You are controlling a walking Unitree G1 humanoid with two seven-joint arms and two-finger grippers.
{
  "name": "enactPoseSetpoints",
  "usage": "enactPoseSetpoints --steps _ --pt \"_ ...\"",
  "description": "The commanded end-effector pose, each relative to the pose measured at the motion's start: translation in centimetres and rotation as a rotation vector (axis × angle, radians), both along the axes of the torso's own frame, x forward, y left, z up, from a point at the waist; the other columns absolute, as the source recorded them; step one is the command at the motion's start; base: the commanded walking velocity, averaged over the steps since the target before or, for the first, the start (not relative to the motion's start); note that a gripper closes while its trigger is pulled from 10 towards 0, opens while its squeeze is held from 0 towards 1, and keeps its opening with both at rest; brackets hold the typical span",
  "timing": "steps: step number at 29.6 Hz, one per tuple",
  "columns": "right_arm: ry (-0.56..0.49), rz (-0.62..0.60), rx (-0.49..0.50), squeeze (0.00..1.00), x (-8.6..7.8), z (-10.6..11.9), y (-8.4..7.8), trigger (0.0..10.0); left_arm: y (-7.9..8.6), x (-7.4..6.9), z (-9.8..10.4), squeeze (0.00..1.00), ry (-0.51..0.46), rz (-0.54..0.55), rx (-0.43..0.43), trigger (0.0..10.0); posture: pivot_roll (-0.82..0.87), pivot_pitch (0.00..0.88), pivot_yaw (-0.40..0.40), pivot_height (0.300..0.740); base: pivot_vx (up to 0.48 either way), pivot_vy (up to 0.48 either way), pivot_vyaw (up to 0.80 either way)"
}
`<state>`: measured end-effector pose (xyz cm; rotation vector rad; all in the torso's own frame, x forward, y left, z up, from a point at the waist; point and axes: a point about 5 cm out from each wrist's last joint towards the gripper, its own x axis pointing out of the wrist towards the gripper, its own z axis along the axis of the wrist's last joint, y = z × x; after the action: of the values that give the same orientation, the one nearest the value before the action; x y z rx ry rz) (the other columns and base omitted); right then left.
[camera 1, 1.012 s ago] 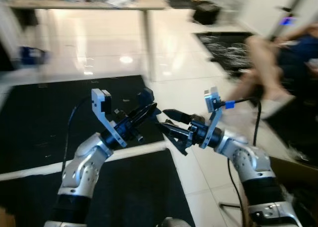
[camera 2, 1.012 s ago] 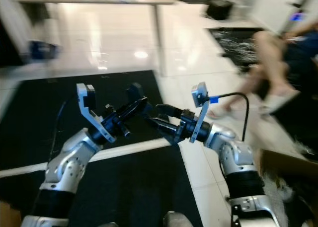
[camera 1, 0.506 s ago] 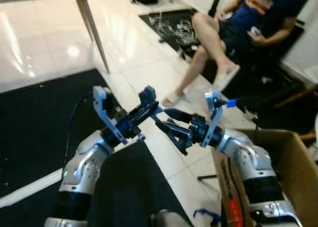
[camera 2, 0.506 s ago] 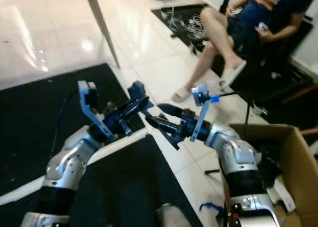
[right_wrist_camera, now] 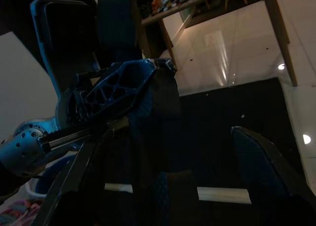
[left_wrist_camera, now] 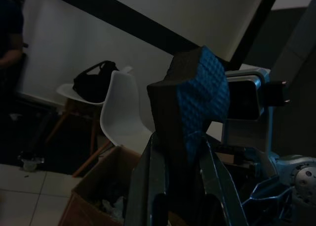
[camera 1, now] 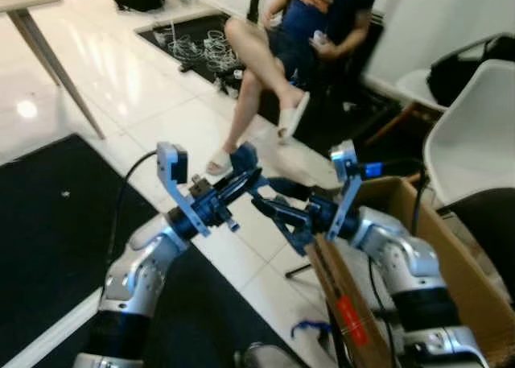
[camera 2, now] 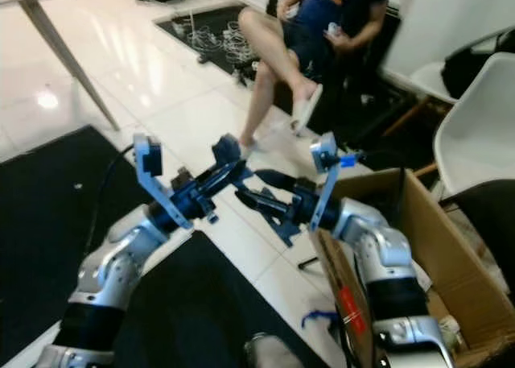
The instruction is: Picking trash to rubbish bin
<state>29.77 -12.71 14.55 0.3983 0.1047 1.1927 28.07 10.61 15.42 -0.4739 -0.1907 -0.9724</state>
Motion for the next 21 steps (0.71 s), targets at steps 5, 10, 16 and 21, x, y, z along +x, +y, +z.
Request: enactPoseSetpoints --steps 5,10,16,21 --pt "0.007 -0.005 -0.014 0.0 0.0 -0.39 -0.25 10.0 -0.24 -0.16 -0.09 0.0 0.005 -0.014 0.003 10.0 -0.03 0.0 -0.057 0.74 0.0 0.0 -0.76" --pt "0.006 -0.002 -0.012 0.0 -0.07 -0.14 -0.17 10.0 -0.24 -0.19 -0.03 0.0 0.005 -0.013 0.0 10.0 -0.03 0.0 -0.058 0.74 0.0 0.0 -0.77" --pt "0.005 -0.001 -0.012 0.0 -0.02 -0.12 -0.16 10.0 -0.18 -0.16 -0.1 0.0 0.007 -0.012 0.0 10.0 -0.03 0.0 -0.058 0.74 0.0 0.0 -0.76" --pt "0.005 0.0 -0.013 0.0 -0.01 -0.08 -0.16 10.0 -0.19 -0.15 -0.03 0.0 0.006 -0.011 -0.001 10.0 -0.03 0.0 -0.058 0.74 0.0 0.0 -0.77"
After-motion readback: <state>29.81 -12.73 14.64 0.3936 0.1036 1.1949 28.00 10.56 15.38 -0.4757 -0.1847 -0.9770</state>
